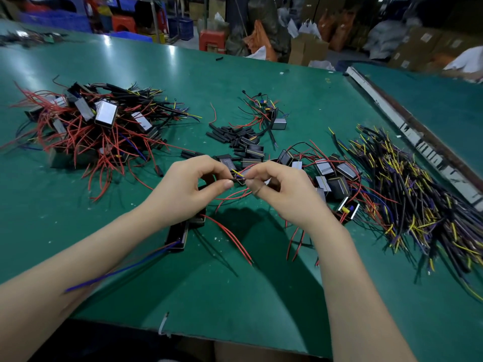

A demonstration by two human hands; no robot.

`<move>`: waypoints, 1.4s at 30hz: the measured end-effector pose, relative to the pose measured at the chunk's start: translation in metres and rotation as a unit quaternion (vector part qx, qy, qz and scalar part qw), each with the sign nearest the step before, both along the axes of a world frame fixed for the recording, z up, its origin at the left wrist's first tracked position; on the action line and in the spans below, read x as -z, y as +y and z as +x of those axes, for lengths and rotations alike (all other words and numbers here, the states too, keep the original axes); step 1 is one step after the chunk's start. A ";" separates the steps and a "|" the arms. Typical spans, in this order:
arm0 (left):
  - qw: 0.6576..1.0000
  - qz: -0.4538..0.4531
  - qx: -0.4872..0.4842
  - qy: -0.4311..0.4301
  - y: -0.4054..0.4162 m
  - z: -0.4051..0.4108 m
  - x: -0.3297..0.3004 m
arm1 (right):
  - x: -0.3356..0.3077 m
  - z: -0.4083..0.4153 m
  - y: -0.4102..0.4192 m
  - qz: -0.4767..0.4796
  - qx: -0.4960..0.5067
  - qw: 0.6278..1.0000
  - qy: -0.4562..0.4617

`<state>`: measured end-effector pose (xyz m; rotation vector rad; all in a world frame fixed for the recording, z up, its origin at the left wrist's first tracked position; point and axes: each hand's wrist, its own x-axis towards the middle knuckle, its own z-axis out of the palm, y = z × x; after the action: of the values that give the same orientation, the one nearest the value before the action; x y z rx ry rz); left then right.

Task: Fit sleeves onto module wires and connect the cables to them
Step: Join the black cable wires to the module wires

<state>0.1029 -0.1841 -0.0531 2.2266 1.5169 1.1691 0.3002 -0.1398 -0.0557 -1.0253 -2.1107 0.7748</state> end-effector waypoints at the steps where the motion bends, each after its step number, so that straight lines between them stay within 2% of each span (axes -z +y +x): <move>1: 1.000 0.000 0.006 0.009 0.000 -0.001 0.000 | 0.001 -0.001 0.000 0.000 0.002 1.000 -0.006; 7: 0.999 0.005 0.015 0.048 -0.001 -0.004 -0.003 | -0.005 -0.004 -0.006 -0.014 -0.014 0.997 0.077; 14: 0.998 0.016 -0.042 0.054 -0.004 0.004 0.001 | -0.003 -0.007 -0.007 -0.090 -0.025 0.988 0.122; 22: 0.995 0.007 -0.073 -0.061 -0.010 0.013 0.003 | -0.006 -0.010 -0.006 -0.158 -0.006 0.974 0.160; 26: 0.995 0.008 -0.055 -0.081 -0.011 0.015 0.002 | -0.008 -0.011 -0.007 -0.184 -0.005 0.967 0.177; 37: 0.998 0.023 -0.027 -0.056 -0.010 0.016 -0.003 | -0.013 -0.006 -0.009 -0.200 -0.020 0.966 0.165; 42: 0.997 0.000 0.030 -0.066 -0.010 0.012 -0.007 | -0.014 -0.003 -0.007 -0.231 -0.038 0.954 0.187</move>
<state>0.1146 -0.1937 -0.0459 2.1322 1.3886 1.2710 0.2969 -0.1472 -0.0413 -0.9364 -1.6850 1.4279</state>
